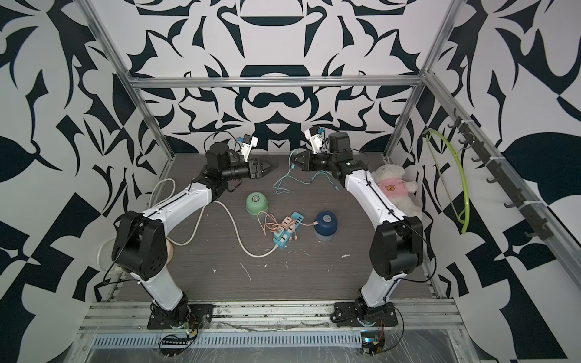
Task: Charge the cordless meat grinders
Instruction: Pick up the charging cable from the center of the board.
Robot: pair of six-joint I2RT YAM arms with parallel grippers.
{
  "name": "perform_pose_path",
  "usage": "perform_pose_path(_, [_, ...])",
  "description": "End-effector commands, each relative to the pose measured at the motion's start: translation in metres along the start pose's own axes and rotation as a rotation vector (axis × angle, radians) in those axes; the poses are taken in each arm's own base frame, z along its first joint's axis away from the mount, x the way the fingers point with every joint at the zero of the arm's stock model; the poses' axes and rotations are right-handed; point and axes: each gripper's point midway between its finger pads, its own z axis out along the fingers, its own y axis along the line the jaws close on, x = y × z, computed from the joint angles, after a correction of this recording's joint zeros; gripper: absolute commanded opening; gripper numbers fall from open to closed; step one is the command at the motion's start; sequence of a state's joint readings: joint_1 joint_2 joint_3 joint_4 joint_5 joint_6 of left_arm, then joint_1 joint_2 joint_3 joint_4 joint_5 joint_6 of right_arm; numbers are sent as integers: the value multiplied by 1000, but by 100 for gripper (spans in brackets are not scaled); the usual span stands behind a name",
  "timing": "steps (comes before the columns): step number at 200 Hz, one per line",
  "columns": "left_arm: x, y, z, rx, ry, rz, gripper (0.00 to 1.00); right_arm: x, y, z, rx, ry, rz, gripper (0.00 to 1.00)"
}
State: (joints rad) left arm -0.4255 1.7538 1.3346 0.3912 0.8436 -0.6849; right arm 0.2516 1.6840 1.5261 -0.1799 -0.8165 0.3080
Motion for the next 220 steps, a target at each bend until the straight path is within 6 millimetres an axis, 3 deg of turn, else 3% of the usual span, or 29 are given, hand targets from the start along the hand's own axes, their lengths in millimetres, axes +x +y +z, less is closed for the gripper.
perform_pose_path(1, [9, -21, 4, 163, 64, -49, 58, -17, 57, -17, -198, -39, -208, 0])
perform_pose_path(26, [11, -22, 4, 182, 79, -44, 55, -18, 55, -17, -174, -21, -189, 0])
perform_pose_path(60, [17, -11, -4, 65, 90, 4, 41, -9, -3, -16, 162, 106, -52, 0])
perform_pose_path(81, [29, -17, -6, 72, 153, 25, 31, -2, -17, -16, 235, 164, 2, 0])
perform_pose_path(104, [46, -24, 4, 138, 225, -8, 27, -5, -2, -9, 139, 144, 2, 0])
perform_pose_path(116, [50, -19, 10, 144, 237, -40, 29, -7, 9, -7, 63, 128, -17, 0])
perform_pose_path(161, [41, -21, 24, 245, 237, -73, 47, -6, 41, 1, -149, 87, -86, 0])
perform_pose_path(220, [38, -16, 28, 252, 223, -69, 50, -4, 63, 3, -309, 91, -68, 0])
